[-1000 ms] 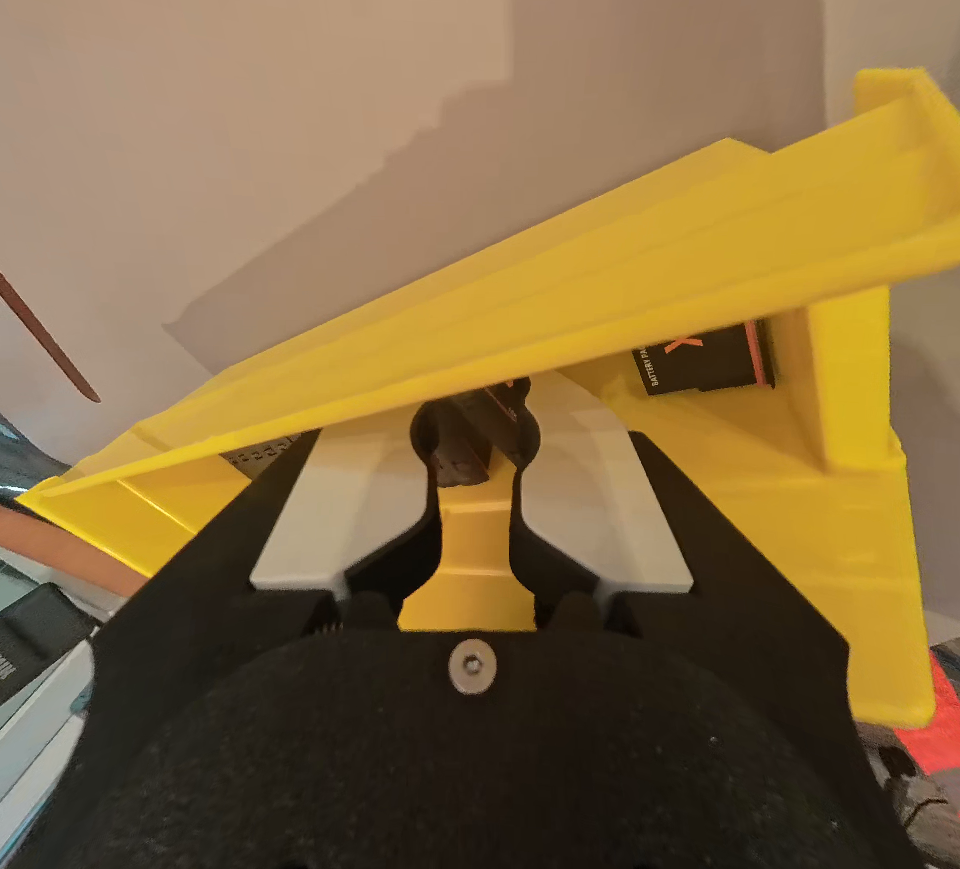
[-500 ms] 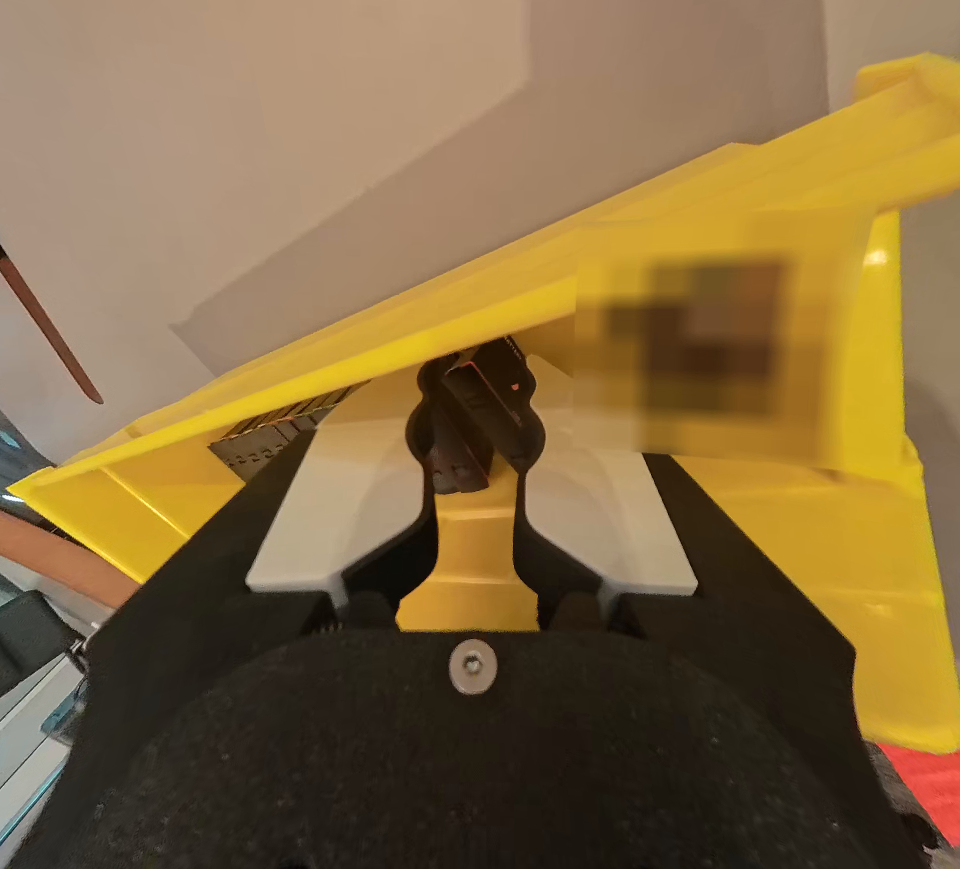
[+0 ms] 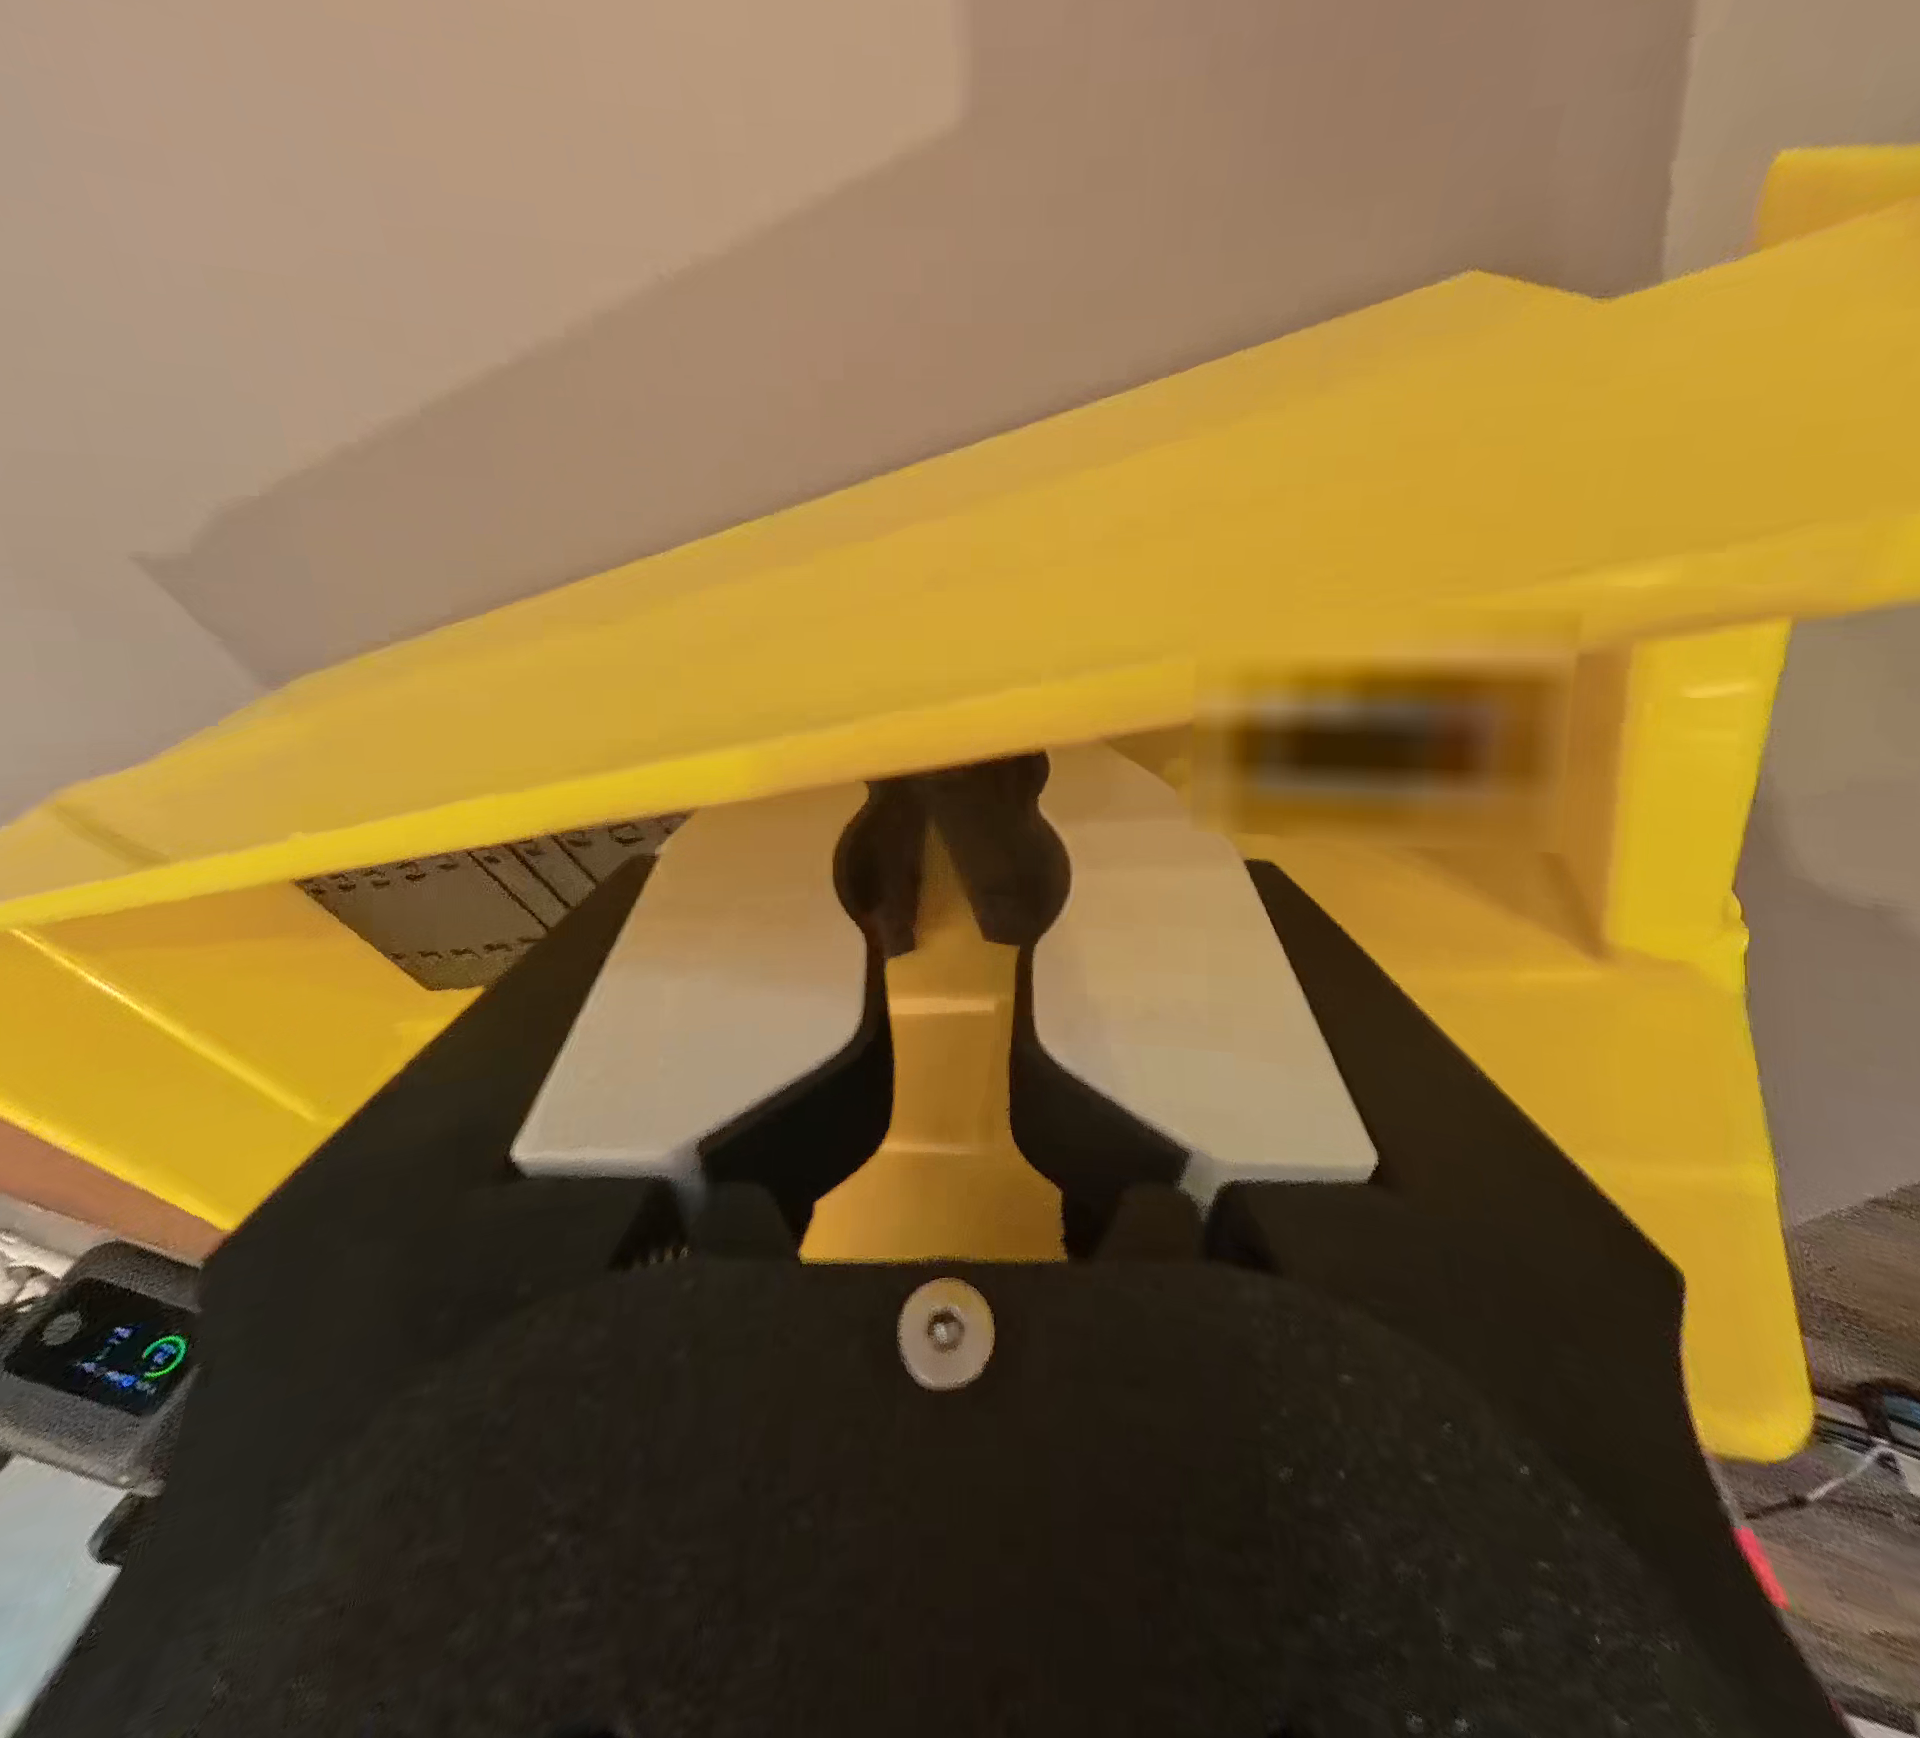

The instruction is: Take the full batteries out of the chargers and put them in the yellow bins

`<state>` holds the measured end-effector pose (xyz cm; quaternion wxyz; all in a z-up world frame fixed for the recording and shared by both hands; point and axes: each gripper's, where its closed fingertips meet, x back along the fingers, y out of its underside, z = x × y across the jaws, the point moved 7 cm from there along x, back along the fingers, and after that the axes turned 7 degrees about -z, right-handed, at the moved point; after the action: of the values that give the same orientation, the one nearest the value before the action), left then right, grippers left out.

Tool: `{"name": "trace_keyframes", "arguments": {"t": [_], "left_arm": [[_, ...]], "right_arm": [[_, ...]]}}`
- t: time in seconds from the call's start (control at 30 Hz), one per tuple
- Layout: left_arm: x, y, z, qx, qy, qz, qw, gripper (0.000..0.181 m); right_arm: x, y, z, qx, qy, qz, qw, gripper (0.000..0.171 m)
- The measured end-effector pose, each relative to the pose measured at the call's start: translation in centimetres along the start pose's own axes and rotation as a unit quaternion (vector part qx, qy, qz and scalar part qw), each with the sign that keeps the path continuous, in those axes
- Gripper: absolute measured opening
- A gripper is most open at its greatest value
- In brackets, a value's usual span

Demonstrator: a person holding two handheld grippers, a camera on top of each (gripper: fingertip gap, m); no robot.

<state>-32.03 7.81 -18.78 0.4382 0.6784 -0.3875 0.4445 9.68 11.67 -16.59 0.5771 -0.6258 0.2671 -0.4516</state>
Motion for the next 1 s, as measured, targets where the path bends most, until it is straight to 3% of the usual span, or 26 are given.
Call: {"name": "trace_keyframes", "arguments": {"t": [0.4,0.73,1.0], "left_arm": [[1.2,0.4,-0.5,0.023,-0.004,-0.001,1.000,0.015],[8.9,1.6,-1.6,0.025,-0.077,0.027,0.996,0.015],[13.4,-2.2,-2.2,-0.009,-0.119,0.072,0.990,0.015]], "right_arm": [[0.2,-0.2,0.1,-0.004,0.000,0.005,1.000,0.000],[0.4,-0.5,-0.6,0.015,-0.014,0.017,1.000,0.000],[0.5,-0.7,-0.8,0.021,-0.016,0.020,0.999,0.000]]}}
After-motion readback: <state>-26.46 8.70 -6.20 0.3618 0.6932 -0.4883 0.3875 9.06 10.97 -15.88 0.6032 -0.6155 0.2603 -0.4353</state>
